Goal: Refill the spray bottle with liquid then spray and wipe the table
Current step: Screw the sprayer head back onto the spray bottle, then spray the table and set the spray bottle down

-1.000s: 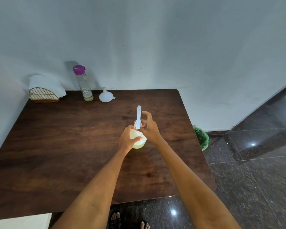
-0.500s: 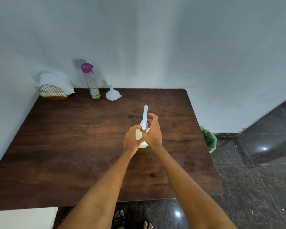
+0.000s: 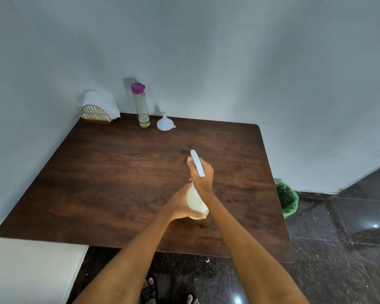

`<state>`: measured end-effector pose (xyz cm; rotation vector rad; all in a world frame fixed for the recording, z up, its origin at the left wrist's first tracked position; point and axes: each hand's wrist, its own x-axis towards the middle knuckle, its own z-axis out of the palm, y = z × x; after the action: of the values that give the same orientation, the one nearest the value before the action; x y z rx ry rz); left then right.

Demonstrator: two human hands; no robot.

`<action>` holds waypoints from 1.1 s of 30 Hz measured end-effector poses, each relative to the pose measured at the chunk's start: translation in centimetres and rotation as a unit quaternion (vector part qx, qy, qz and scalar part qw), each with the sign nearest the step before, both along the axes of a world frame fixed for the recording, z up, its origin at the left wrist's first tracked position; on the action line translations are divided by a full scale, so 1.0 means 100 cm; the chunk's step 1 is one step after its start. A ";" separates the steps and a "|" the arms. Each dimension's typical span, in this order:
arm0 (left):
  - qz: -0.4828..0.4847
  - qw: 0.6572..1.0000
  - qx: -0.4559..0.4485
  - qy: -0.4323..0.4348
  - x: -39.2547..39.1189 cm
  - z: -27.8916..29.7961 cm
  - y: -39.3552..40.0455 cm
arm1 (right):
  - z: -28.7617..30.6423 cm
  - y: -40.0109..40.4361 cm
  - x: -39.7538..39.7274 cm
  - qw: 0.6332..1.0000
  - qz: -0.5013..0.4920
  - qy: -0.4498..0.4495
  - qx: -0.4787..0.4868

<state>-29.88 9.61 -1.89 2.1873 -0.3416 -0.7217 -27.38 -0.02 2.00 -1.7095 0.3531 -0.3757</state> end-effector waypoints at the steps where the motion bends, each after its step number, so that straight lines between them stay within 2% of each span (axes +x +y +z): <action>1: 0.005 1.000 0.010 -0.016 -0.006 0.003 -0.001 | 0.001 0.000 -0.001 1.000 0.005 -0.004 -0.006; 3: 0.023 0.998 0.035 -0.041 -0.017 0.007 -0.002 | 0.009 -0.001 -0.005 0.999 0.018 -0.015 -0.038; 5: 0.033 0.998 0.046 -0.029 -0.023 0.008 -0.004 | 0.015 -0.002 -0.006 0.998 0.045 0.025 -0.041; 8: 0.009 0.997 0.046 0.055 -0.027 0.010 0.001 | 0.019 -0.007 -0.013 0.980 0.124 0.153 0.011; 12: -0.038 0.986 0.101 0.129 -0.028 0.006 0.044 | 0.017 -0.010 -0.031 0.969 0.132 0.207 -0.002; 14: 0.007 0.989 0.112 0.095 -0.026 -0.001 0.069 | 0.017 -0.005 -0.035 0.961 0.131 0.242 -0.015; 17: 0.074 0.990 0.122 -0.004 -0.025 -0.006 0.094 | 0.015 0.006 -0.040 0.948 0.126 0.292 -0.029; 20: 0.069 0.983 0.162 -0.058 -0.029 -0.005 0.101 | 0.013 0.013 -0.044 0.940 0.112 0.318 -0.053; 24: 0.092 0.981 0.155 -0.069 -0.029 -0.007 0.104 | 0.011 0.018 -0.050 0.942 0.051 0.323 -0.070; 28: 0.110 0.980 0.146 -0.079 -0.030 -0.008 0.105 | 0.008 0.022 -0.053 0.924 0.055 0.345 -0.155; 33: 0.100 0.980 0.148 -0.082 -0.032 -0.010 0.111 | 0.010 0.021 -0.054 0.925 0.098 0.354 -0.093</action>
<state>-33.12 20.70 -2.88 2.5270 -0.0967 -0.5058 -32.82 2.09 3.02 -2.0106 0.6755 0.3914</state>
